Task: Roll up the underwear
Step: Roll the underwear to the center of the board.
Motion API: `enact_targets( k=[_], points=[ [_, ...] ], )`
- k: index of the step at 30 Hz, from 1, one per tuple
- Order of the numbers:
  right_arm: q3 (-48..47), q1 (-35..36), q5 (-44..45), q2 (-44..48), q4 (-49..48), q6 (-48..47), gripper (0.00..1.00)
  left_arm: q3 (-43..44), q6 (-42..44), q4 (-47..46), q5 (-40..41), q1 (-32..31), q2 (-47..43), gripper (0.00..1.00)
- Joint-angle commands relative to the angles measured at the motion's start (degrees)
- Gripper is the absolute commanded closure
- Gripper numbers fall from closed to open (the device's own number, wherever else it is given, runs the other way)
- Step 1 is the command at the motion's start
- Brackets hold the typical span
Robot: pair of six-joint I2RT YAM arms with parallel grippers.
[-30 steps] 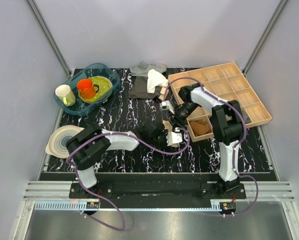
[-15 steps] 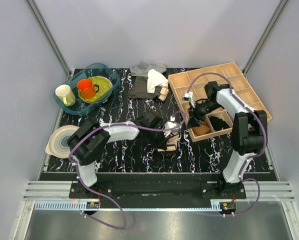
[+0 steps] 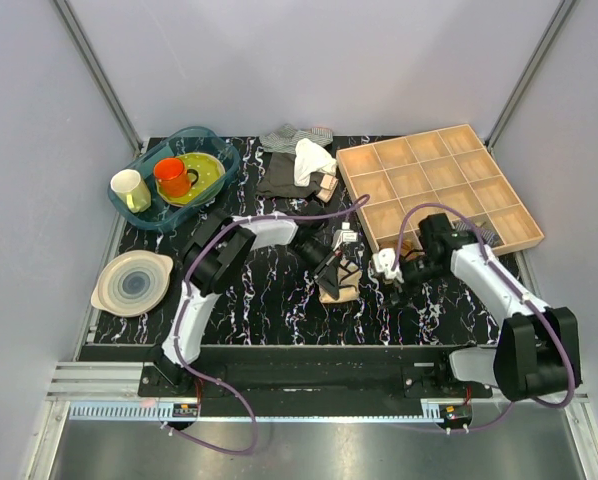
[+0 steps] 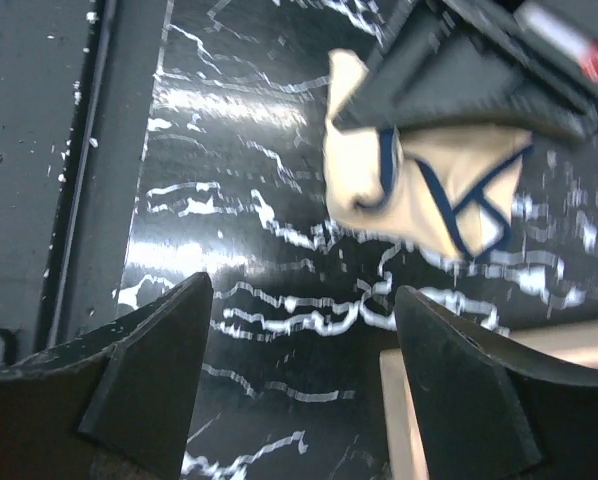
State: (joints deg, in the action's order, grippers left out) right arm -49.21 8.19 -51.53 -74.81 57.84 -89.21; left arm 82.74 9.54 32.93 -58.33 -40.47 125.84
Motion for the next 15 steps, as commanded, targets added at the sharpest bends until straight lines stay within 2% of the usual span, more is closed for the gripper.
enact_targets(
  k=[1, 4, 7, 11, 15],
  points=[
    [3.06, 9.79, 0.80, 3.00, -13.41, -5.91, 0.18, 1.88, 3.73, 11.45, 4.37, 0.30, 9.68, 0.98],
    [4.30, 17.18, 6.16, 0.54, -22.03, -2.30, 0.18, 4.00, 3.64, 13.13, 4.10, 0.74, 12.32, 0.98],
    [5.35, 21.59, 11.00, -2.36, -28.37, -0.27, 0.20, 5.33, 2.94, 12.95, 3.57, 1.36, 13.38, 0.98],
    [8.77, 28.53, 20.64, -5.95, -35.95, -1.22, 0.25, 5.59, 1.89, 12.16, 2.96, 1.62, 13.82, 0.97],
    [11.50, 29.34, 23.05, -7.19, -39.30, -0.97, 0.30, 4.37, 0.22, 9.01, 2.43, 2.15, 13.03, 0.96]
  ],
)
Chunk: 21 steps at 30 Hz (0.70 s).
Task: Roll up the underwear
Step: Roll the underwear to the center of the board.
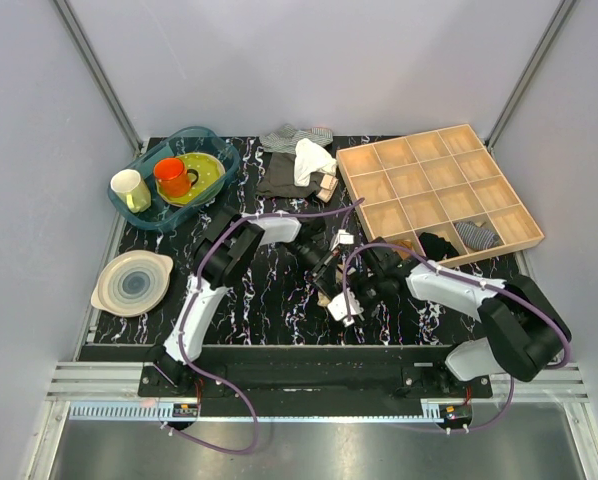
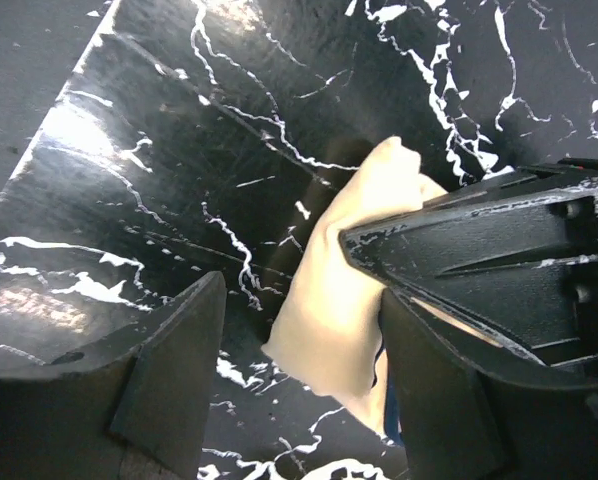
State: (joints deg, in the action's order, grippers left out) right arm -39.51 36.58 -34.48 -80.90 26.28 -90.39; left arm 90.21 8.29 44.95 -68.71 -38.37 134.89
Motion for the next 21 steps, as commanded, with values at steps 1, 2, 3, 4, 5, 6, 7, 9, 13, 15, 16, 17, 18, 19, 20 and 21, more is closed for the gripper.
enact_targets(
  k=[1, 2, 3, 4, 5, 6, 7, 9, 13, 15, 16, 17, 18, 19, 20, 21],
  points=[
    [1.98, 1.04, 6.44, -1.62, -7.65, 0.39, 0.32, -3.46, 0.16, -3.98, 12.90, 0.14, 3.72, 0.95],
    [2.15, 1.04, 7.40, -1.97, -7.74, 0.39, 0.38, -3.99, -0.55, -5.04, 12.64, 0.22, 3.45, 0.95],
    [2.41, 1.21, 8.02, -2.33, -7.83, 0.82, 0.42, -4.86, -1.34, -7.40, 12.20, 0.23, 3.01, 0.95],
    [2.33, 1.22, 8.55, -2.85, -7.83, 1.70, 0.48, -5.74, -3.35, -8.99, 12.19, 0.23, 2.05, 0.95],
    [2.33, 1.22, 9.77, -3.81, -7.65, 2.14, 0.53, -6.71, -4.50, -13.00, 12.02, 0.23, 1.35, 0.94],
    [2.07, 1.22, 10.04, -4.26, -7.30, 2.58, 0.65, -7.76, -5.91, -15.65, 11.58, 0.40, 0.38, 0.93],
    [1.89, 1.22, 10.13, -4.70, -5.99, 3.72, 0.73, -10.99, -9.92, -18.90, 11.67, 0.49, -2.41, 0.86],
    [1.36, 1.13, 10.05, -4.79, -4.41, 4.43, 0.91, -15.13, -13.72, -29.70, 12.81, 0.84, -5.94, 0.81],
    [1.54, 1.13, 9.26, -3.65, 0.24, 6.27, 1.00, -26.73, -22.95, -49.21, 16.23, 2.68, -18.23, 0.68],
    [0.58, 0.69, 7.50, -3.21, 2.36, 7.68, 1.00, -32.98, -23.59, -57.32, 19.30, 3.21, -25.70, 0.67],
    [0.05, 0.43, 6.45, -3.12, 5.24, 7.86, 1.00, -35.43, -23.07, -59.60, 20.88, 3.30, -28.08, 0.66],
    [-1.35, -0.27, 4.44, -3.21, 6.49, 8.12, 1.00, -39.55, -22.10, -63.80, 23.33, 3.30, -32.80, 0.63],
    [-2.32, -0.71, 3.46, -3.38, 9.46, 8.73, 1.00, -42.11, -21.05, -65.93, 24.49, 3.30, -34.59, 0.63],
    [-3.29, -1.33, 2.06, -4.17, 11.40, 8.74, 1.00, -44.40, -19.56, -68.04, 25.89, 3.30, -36.61, 0.62],
    [-5.73, -2.90, -0.56, -4.78, 13.08, 8.74, 1.00, -48.95, -18.41, -72.24, 26.08, 3.21, -38.11, 0.61],
    [-6.98, -3.79, -1.81, -5.49, 15.09, 7.78, 1.00, -51.08, -17.62, -74.63, 26.43, 3.13, -40.82, 0.61]
  ],
)
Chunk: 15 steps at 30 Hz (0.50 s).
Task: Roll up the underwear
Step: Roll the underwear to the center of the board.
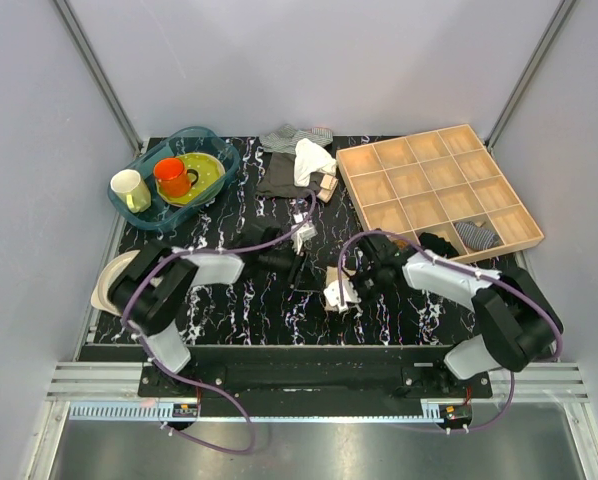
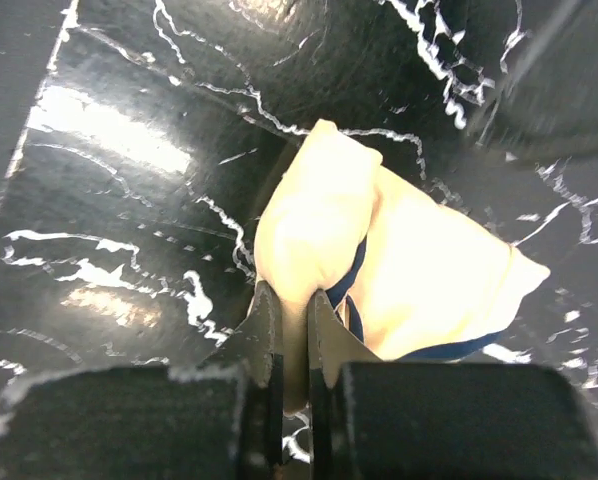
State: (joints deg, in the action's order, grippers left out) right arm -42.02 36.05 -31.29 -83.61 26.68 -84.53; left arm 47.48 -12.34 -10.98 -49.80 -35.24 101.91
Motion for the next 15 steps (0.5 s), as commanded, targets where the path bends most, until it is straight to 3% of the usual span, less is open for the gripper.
enact_targets(
  k=[1, 6, 10, 15],
  points=[
    [-5.87, -4.05, -5.88, -5.04, 19.16, 1.13, 1.00, -10.46, 5.11, -21.16, 7.87, -0.52, -9.08, 0.61],
    [-17.29, -9.32, -10.19, -15.16, 33.93, -1.86, 1.00, -19.36, 17.33, -29.19, 12.44, -6.49, -14.89, 0.58],
    [-23.10, -11.70, -12.48, -22.98, 40.02, -3.36, 1.00, -13.40, 27.35, -20.07, 15.86, -12.11, -12.80, 0.56],
    [-24.51, -13.55, -13.18, -24.75, 41.00, -3.53, 0.99, -6.10, 35.96, -10.04, 19.12, -16.78, -9.54, 0.55]
  ],
)
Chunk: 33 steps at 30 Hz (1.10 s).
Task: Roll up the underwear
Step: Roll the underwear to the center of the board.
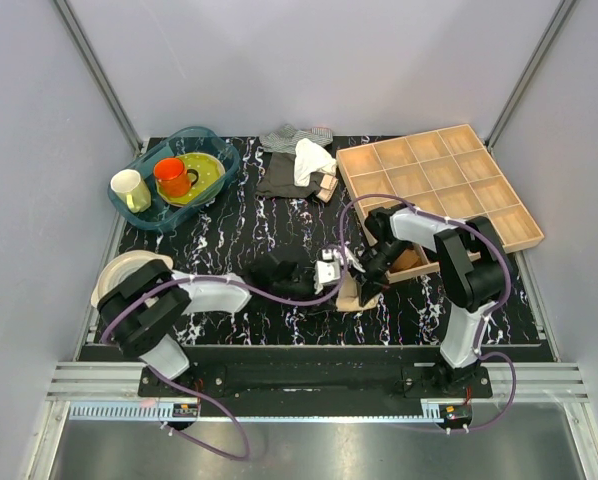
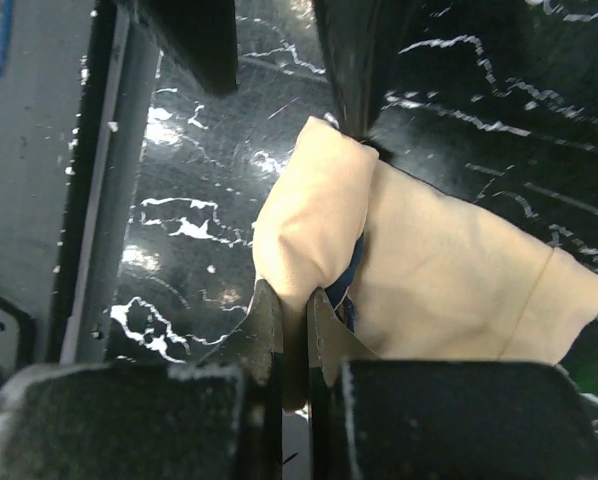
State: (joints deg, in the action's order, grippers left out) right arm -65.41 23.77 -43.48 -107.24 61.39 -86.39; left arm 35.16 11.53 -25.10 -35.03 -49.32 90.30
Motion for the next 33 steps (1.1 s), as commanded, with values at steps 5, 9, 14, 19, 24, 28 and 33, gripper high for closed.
enact_targets(
  k=[5, 9, 14, 19, 24, 28, 33],
  points=[
    [-1.30, -2.76, -1.60, -2.36, 6.73, -0.63, 0.98, 13.35, 17.29, 11.91, 4.62, -4.73, 7.42, 0.54],
    [-1.13, -3.29, -1.96, -3.06, 6.47, -0.45, 0.97, 13.62, 18.44, 12.53, 4.09, -6.48, 8.75, 0.54],
    [-1.57, -3.47, -2.22, -3.24, 6.12, 0.08, 0.97, 13.88, 18.26, 11.39, 4.70, -8.16, 9.89, 0.54],
    [-1.22, -3.55, -2.39, -2.89, 5.94, 0.43, 0.96, 16.26, 18.35, 11.40, 9.34, -10.44, 12.88, 0.54],
    [-0.51, -3.64, -2.39, -2.36, 5.24, 0.87, 0.95, 16.09, 17.22, 8.85, 13.57, -11.32, 13.76, 0.54],
    [-0.25, -3.64, -2.48, -2.10, 4.97, 1.13, 0.93, 15.99, 15.98, 7.53, 16.13, -11.85, 14.81, 0.55],
    [0.89, -3.64, -3.10, -0.87, 4.18, 1.40, 0.85, 18.98, 13.70, 12.16, 18.84, -11.85, 17.27, 1.00]
  ],
)
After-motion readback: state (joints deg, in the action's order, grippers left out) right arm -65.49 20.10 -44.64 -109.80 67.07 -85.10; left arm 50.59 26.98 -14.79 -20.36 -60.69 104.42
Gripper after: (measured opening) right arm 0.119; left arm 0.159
